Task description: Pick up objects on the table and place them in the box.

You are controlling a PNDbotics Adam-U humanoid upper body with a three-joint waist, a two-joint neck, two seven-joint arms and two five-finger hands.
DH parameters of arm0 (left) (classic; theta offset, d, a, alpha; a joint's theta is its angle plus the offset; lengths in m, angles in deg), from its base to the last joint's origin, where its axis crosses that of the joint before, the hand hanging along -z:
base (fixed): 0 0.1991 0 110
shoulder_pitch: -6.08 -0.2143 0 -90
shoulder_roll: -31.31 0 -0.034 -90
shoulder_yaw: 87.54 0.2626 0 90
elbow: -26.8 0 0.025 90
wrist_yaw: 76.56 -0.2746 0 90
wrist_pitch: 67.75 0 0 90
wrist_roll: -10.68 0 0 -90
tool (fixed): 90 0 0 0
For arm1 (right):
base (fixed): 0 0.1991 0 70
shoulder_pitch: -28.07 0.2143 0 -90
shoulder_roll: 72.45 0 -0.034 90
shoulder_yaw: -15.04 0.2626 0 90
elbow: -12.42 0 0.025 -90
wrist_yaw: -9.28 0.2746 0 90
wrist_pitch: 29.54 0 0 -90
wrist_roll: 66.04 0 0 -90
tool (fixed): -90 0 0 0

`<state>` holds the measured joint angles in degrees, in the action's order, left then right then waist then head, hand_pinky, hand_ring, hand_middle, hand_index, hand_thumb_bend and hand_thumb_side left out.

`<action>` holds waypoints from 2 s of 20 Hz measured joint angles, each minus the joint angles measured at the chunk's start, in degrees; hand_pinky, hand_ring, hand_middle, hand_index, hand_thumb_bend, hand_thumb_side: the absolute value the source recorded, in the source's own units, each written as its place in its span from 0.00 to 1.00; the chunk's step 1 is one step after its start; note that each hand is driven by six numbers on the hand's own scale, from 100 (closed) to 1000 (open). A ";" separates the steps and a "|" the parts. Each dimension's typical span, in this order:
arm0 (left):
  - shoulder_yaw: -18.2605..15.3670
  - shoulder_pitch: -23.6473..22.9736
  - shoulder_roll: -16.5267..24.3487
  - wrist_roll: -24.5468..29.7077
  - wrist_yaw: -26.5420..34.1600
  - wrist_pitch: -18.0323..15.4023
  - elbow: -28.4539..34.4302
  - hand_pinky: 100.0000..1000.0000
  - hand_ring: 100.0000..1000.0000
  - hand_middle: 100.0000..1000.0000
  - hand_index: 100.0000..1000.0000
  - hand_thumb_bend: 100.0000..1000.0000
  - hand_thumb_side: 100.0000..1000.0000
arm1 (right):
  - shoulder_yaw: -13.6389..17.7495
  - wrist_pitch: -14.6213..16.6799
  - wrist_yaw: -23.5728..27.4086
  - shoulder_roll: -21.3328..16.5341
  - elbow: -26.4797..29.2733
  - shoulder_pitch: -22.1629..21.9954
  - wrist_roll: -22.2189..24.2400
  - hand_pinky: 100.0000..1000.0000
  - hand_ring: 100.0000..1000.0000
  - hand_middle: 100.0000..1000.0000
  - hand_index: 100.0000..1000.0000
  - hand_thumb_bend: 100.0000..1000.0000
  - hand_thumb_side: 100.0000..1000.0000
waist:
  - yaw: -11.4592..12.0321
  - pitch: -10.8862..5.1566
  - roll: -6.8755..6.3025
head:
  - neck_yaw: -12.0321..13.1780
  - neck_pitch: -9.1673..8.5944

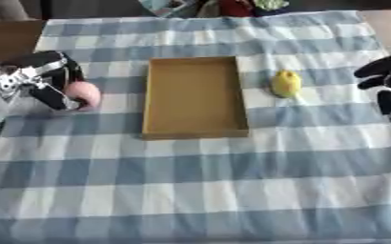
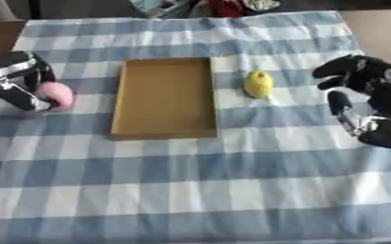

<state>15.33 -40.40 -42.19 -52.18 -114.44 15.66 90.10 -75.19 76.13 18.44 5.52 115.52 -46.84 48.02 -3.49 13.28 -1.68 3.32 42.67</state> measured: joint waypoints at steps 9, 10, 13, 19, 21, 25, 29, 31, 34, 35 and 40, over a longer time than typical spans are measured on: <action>0.91 2.52 0.00 -0.87 7.69 0.50 9.60 0.44 0.34 0.30 0.51 0.45 0.00 | -0.25 0.04 0.01 0.00 -0.32 0.03 0.32 0.72 0.79 0.70 0.77 0.00 0.24 | -0.08 -0.02 0.00 | 0.00 0.00; 1.24 3.21 -0.07 -0.92 8.41 0.65 10.54 0.44 0.34 0.31 0.51 0.45 0.00 | -0.39 0.07 0.02 0.00 -0.32 0.03 0.45 0.72 0.79 0.70 0.77 0.00 0.24 | -0.15 -0.04 0.00 | 0.02 0.00; 2.64 5.13 -1.26 -0.41 9.65 0.98 12.02 0.45 0.35 0.31 0.52 0.46 0.00 | -0.80 0.09 0.02 0.00 -0.34 0.05 0.93 0.72 0.79 0.70 0.77 0.00 0.24 | -0.39 -0.15 0.01 | 0.03 0.00; 5.06 8.32 -5.66 1.25 9.55 0.31 11.74 0.45 0.35 0.32 0.53 0.47 0.00 | -1.96 0.09 0.02 0.16 -0.54 0.56 2.28 0.72 0.79 0.70 0.76 0.00 0.24 | -0.91 -0.24 0.20 | 0.29 0.00; 5.69 8.93 -7.10 1.75 9.47 -0.10 11.08 0.45 0.36 0.33 0.54 0.48 0.00 | -2.14 0.06 0.02 0.42 -0.67 0.57 2.56 0.72 0.79 0.70 0.75 0.00 0.25 | -1.11 -0.24 0.26 | 0.46 0.00; 6.76 9.35 -9.39 2.70 8.46 -0.96 9.57 0.46 0.37 0.35 0.55 0.48 0.00 | -2.50 0.02 0.02 0.57 -0.72 0.79 3.02 0.72 0.79 0.70 0.73 0.00 0.25 | -1.29 -0.24 0.30 | 0.56 0.00; 7.47 9.35 -11.08 3.42 7.30 -1.62 7.77 0.47 0.39 0.37 0.58 0.49 0.00 | -2.66 -0.05 0.02 0.87 -1.05 0.81 3.32 0.72 0.79 0.70 0.72 0.00 0.25 | -1.45 -0.24 0.31 | 0.56 0.00; 7.79 9.28 -11.51 3.86 6.94 -1.96 7.01 0.48 0.41 0.39 0.59 0.48 0.00 | -2.67 0.00 0.02 1.00 -1.07 0.81 3.49 0.72 0.79 0.70 0.70 0.00 0.25 | -1.47 -0.24 0.31 | 0.55 0.00; 8.21 8.78 -11.81 4.99 6.84 -2.39 6.52 0.50 0.42 0.41 0.61 0.50 0.00 | -2.68 -0.02 -0.05 1.00 -1.15 0.79 3.68 0.72 0.79 0.69 0.66 0.00 0.26 | -1.46 -0.23 0.31 | 0.49 0.00; 8.37 8.63 -11.81 5.43 6.87 -2.50 6.49 0.50 0.42 0.41 0.62 0.50 0.00 | -2.69 0.03 -0.10 1.00 -1.23 0.74 3.78 0.72 0.79 0.69 0.65 0.00 0.26 | -1.43 -0.22 0.31 | 0.48 0.00; 8.84 7.57 -11.68 7.90 8.38 -2.56 6.53 0.52 0.46 0.46 0.67 0.53 0.04 | -2.90 0.28 -0.51 1.00 -1.43 0.52 4.29 0.72 0.80 0.69 0.61 0.00 0.26 | -1.17 -0.21 0.31 | 0.40 0.00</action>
<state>24.18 -32.82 -53.87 -44.28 -106.06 13.09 96.63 -78.09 76.41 17.93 6.52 114.09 -46.32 52.32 -4.66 13.06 -1.37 3.71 42.67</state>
